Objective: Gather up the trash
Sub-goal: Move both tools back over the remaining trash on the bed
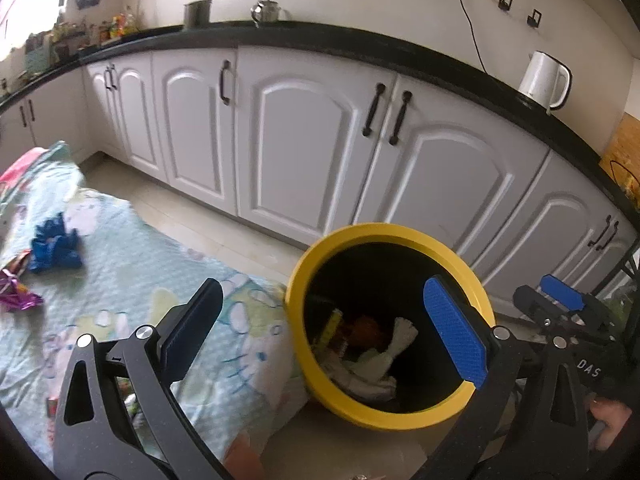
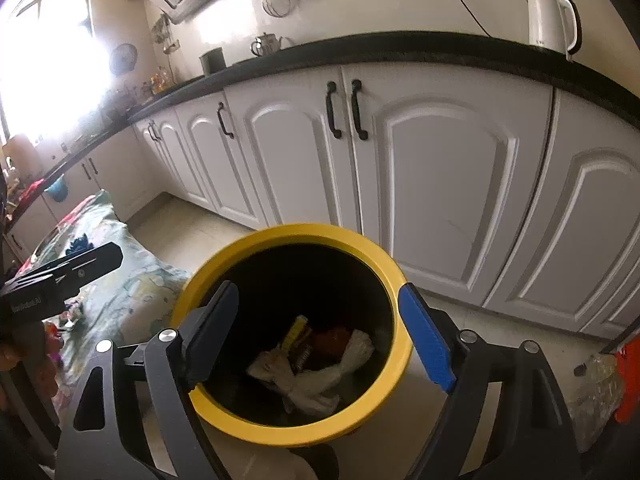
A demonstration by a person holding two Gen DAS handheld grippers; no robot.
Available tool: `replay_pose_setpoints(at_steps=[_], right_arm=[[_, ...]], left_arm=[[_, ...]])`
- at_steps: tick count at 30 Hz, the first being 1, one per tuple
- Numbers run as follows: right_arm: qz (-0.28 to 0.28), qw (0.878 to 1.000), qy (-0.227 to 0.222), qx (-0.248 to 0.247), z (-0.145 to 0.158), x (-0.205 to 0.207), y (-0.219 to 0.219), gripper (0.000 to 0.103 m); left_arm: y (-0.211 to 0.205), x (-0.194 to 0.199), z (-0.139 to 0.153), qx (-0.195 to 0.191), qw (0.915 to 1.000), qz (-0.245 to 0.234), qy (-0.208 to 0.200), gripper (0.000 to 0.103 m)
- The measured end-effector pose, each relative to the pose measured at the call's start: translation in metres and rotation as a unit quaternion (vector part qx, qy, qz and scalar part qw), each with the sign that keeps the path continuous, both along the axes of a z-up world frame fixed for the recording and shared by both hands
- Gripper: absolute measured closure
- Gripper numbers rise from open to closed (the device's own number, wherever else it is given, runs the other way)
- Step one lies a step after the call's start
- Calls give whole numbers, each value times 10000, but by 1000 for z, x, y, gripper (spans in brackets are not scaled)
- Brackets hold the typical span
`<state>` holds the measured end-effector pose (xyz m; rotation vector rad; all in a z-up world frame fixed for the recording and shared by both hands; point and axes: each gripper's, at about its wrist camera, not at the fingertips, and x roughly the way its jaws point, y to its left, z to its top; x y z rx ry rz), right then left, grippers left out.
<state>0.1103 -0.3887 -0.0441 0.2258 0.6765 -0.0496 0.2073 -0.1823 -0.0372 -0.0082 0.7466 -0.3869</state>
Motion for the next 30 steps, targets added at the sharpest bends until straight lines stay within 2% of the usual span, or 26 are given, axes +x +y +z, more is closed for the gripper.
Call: replay_pose_setpoints(at_steps=[10, 22, 30], right_arm=[[258, 9993, -264, -2, 22, -5, 25, 21], [694, 9963, -504, 13, 38, -10, 64, 20], [1125, 9920, -558, 97, 47, -5, 94, 20]], left_arm=[[37, -18, 23, 100, 9983, 393, -420, 10], [75, -31, 36, 275, 9934, 809, -762, 10], [114, -32, 41, 217, 9891, 1213, -803, 10]])
